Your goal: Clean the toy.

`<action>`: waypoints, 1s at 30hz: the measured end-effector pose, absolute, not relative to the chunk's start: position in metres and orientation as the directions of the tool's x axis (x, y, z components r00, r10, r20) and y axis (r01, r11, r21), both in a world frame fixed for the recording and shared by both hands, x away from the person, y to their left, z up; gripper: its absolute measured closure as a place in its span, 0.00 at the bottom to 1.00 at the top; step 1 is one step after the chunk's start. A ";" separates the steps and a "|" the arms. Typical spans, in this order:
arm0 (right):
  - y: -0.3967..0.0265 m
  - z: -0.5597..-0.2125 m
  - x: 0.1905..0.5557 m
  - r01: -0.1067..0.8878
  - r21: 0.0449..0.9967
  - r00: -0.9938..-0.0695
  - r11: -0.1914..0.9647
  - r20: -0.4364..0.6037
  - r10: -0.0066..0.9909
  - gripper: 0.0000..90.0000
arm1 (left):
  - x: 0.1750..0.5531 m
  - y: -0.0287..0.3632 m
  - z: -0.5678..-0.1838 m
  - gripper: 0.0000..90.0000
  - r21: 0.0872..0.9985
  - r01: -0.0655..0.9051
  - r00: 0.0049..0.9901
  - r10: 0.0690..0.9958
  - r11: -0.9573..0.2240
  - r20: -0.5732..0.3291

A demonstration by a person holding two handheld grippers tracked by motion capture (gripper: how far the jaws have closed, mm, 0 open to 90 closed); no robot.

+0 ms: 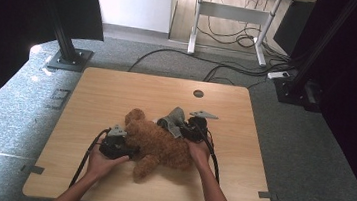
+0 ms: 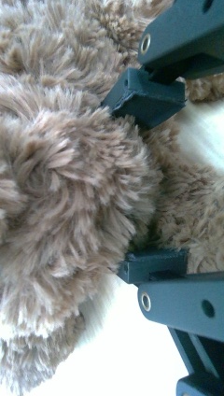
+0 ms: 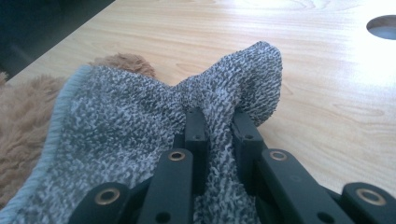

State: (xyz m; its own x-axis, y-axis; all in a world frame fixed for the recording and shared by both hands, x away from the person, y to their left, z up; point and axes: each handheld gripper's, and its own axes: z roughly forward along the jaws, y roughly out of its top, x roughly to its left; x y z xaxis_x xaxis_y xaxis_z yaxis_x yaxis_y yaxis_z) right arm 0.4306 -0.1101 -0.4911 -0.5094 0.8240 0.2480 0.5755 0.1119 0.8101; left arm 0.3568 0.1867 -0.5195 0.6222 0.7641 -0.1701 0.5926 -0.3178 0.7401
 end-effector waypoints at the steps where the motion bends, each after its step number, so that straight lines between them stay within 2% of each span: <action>1: -0.110 -0.491 0.432 0.573 0.812 -0.507 0.108 0.248 0.825 0.89 | 0.358 0.187 -0.519 0.42 0.741 0.592 0.620 0.766 -0.315 -0.170; 14: -0.125 -0.494 0.428 0.551 0.831 -0.492 0.074 0.252 0.833 0.89 | 0.339 0.200 -0.480 0.42 0.795 0.554 0.621 0.758 -0.245 -0.199; 19: -0.128 -0.496 0.427 0.559 0.826 -0.480 0.066 0.257 0.839 0.89 | 0.332 0.207 -0.477 0.40 0.804 0.555 0.605 0.766 -0.213 -0.216; 25: -0.126 -0.495 0.426 0.549 0.833 -0.484 0.070 0.249 0.839 0.88 | 0.325 0.215 -0.460 0.39 0.840 0.515 0.604 0.767 -0.169 -0.216; 27: -0.126 -0.495 0.426 0.552 0.831 -0.481 0.065 0.254 0.839 0.88 | 0.325 0.209 -0.456 0.37 0.836 0.516 0.619 0.755 -0.186 -0.215; 30: -0.126 -0.495 0.426 0.554 0.830 -0.480 0.065 0.254 0.840 0.88 | 0.333 0.196 -0.457 0.26 0.812 0.541 0.618 0.759 -0.220 -0.207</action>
